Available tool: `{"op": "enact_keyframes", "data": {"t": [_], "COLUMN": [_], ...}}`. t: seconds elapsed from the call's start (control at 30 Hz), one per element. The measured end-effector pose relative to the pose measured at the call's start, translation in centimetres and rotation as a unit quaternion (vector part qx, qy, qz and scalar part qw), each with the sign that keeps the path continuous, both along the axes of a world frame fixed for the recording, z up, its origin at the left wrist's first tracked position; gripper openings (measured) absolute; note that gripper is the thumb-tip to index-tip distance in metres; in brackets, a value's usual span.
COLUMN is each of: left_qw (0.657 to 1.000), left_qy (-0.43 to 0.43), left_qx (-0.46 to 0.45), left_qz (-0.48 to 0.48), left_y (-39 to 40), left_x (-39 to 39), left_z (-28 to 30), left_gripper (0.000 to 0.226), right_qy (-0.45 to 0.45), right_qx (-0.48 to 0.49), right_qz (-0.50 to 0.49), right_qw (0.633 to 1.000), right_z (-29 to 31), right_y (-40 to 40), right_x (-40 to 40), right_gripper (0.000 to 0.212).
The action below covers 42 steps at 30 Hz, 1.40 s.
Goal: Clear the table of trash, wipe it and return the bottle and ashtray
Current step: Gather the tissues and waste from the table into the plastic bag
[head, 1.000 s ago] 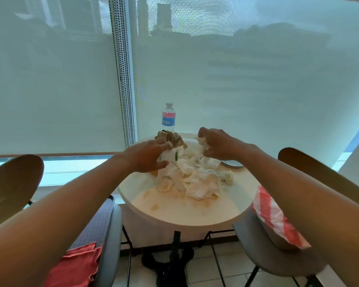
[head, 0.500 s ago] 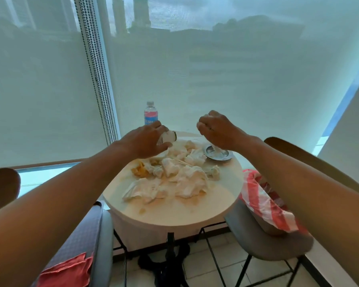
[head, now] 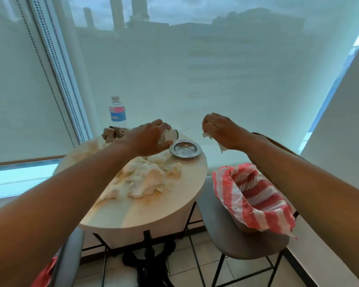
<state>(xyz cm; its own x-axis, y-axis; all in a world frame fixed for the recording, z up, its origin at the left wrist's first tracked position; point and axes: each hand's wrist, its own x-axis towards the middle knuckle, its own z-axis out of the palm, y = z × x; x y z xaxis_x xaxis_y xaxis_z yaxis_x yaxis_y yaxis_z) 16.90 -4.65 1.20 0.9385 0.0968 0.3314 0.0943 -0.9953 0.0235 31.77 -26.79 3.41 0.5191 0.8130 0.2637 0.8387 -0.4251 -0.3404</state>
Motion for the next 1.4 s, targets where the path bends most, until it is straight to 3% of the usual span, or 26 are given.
{"op": "enact_keyframes", "data": {"t": [0.13,0.3,0.47,0.67,1.1,1.4], "left_qw": [0.999,0.996,0.99,0.967,0.911,0.886], "left_qy": [-0.002,0.019,0.081,0.191,0.353,0.399], "left_qx": [-0.035,-0.079,-0.083,-0.055,0.032,0.025], "left_qz": [-0.013,-0.035,-0.082,-0.161,-0.21,-0.236], "left_y": [-4.6,-10.5,-14.7,-17.7,-21.5,-21.5], "left_x": [4.3,9.3,15.0,22.5,33.4,35.3], "left_z": [-0.7,-2.0,-4.0,-7.2,-13.3,-17.4], "left_gripper": [0.054,0.045,0.042,0.023,0.035,0.036], "right_qy": [0.054,0.107,0.13,0.165,0.231,0.256], "right_qx": [-0.028,-0.056,-0.07,-0.089,-0.092,-0.095], "right_qz": [-0.013,-0.046,-0.083,-0.121,-0.237,-0.236], "right_qw": [0.998,0.992,0.986,0.975,0.939,0.933], "right_z": [-1.1,-3.4,-6.7,-10.3,-17.5,-21.5], "right_y": [-4.7,-10.0,-14.8,-18.7,-19.2,-18.4], "right_x": [3.3,7.2,10.6,13.0,15.1,15.8], "right_gripper": [0.032,0.01,0.031,0.038,0.038,0.049]}}
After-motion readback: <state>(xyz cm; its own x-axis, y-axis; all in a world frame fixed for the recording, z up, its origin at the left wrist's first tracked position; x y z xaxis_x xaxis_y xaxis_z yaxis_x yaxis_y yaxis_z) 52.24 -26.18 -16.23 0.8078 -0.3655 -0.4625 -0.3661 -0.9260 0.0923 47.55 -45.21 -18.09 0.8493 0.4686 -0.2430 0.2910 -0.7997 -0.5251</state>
